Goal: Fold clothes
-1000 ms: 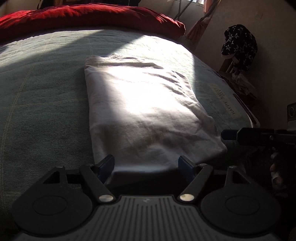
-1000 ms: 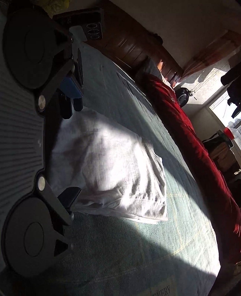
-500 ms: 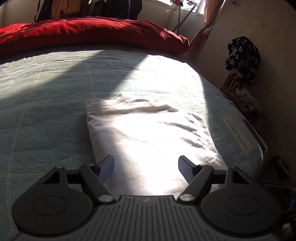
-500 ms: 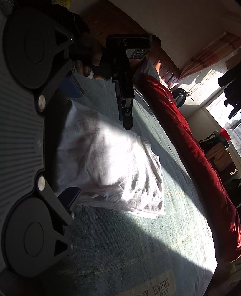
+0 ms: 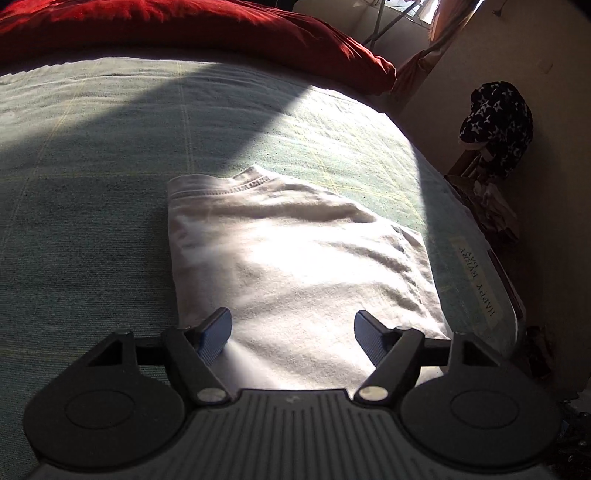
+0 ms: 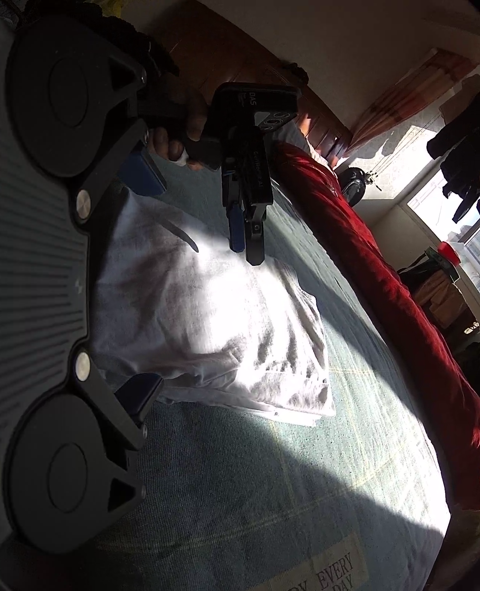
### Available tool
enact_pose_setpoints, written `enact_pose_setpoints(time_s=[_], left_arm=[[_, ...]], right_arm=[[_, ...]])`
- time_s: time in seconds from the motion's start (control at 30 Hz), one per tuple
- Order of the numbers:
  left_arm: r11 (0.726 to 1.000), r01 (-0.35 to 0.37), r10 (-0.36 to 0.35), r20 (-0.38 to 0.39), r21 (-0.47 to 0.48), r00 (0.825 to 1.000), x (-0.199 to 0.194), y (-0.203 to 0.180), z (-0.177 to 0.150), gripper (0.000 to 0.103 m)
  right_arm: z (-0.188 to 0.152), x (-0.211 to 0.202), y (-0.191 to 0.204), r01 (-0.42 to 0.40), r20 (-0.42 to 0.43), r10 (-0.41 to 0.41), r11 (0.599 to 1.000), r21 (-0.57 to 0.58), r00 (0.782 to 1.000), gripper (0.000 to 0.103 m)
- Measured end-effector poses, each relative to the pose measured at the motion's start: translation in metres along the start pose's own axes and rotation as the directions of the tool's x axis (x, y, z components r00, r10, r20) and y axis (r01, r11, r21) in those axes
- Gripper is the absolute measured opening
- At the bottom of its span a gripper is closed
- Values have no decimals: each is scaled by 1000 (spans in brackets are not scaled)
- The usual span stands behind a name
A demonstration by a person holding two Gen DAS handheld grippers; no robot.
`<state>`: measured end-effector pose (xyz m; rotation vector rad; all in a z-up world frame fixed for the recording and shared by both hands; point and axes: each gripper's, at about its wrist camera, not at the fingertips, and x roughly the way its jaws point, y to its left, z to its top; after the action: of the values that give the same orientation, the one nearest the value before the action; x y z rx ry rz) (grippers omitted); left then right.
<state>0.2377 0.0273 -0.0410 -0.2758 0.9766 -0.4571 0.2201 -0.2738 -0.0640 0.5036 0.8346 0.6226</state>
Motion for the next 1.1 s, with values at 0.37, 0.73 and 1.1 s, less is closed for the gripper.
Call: enact_pose_setpoints(time_s=[0.37, 0.73, 1.1], left_arm=[[1000, -7, 7, -36, 12, 999, -13, -7, -17, 69], [999, -41, 41, 12, 3, 999, -42, -26, -62, 75], [995, -78, 82, 56, -62, 995, -60, -31, -106, 78]], right_arm=[[1, -2, -4, -9, 9, 8, 1000, 18, 1000, 103], [2, -5, 2, -33, 23, 32, 999, 9, 999, 103], [1, 12, -4, -13, 6, 13, 1000, 14, 1000, 103]])
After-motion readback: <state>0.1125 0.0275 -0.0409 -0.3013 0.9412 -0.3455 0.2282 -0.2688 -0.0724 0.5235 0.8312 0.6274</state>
